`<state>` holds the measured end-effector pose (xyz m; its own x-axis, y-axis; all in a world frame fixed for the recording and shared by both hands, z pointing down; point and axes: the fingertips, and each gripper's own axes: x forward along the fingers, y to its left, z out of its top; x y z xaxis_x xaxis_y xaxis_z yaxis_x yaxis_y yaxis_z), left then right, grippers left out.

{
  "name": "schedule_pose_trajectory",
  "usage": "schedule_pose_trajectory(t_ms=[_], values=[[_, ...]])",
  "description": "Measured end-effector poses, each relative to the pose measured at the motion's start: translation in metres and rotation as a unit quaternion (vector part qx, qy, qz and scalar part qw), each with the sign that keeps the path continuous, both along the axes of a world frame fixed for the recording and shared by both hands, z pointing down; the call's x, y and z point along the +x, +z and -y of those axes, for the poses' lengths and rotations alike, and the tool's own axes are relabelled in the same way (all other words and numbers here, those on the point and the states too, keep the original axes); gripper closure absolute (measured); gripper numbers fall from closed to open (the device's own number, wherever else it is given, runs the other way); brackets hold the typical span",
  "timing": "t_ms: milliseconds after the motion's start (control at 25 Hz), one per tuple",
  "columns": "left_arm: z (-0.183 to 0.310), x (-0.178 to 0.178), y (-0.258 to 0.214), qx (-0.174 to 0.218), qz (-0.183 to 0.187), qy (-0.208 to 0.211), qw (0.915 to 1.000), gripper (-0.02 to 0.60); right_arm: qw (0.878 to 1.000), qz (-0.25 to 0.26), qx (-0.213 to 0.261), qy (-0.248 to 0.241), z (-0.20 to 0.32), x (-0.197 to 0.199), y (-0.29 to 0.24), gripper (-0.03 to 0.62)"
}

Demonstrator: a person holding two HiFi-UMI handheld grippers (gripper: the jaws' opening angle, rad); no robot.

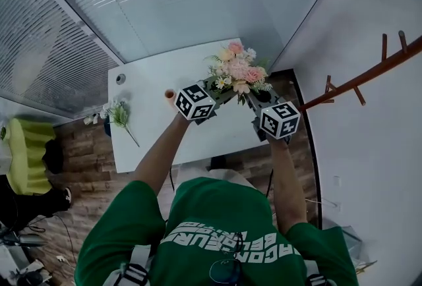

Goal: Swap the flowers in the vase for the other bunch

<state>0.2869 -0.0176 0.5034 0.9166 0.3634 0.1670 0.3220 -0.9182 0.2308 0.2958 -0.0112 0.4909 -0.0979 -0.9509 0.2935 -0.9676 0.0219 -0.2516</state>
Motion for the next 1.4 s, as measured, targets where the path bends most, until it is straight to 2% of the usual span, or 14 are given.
schedule_pose_trajectory(t_ms=[680, 1080, 1400], values=[[0.022, 0.007, 0.079, -0.066, 0.061, -0.011, 0.9959, 0.549, 0.996, 0.044, -0.075, 0.004, 0.022, 0.008, 0.081, 0.554], [0.035, 0.027, 0.137, -0.107, 0.116, -0.003, 0.9874, 0.549, 0.989, 0.081, -0.124, 0.025, 0.038, 0.029, 0.139, 0.554], [0.053, 0.048, 0.166, -0.136, 0.141, -0.005, 0.9805, 0.549, 0.983, 0.108, -0.144, 0.046, 0.056, 0.053, 0.169, 0.554]])
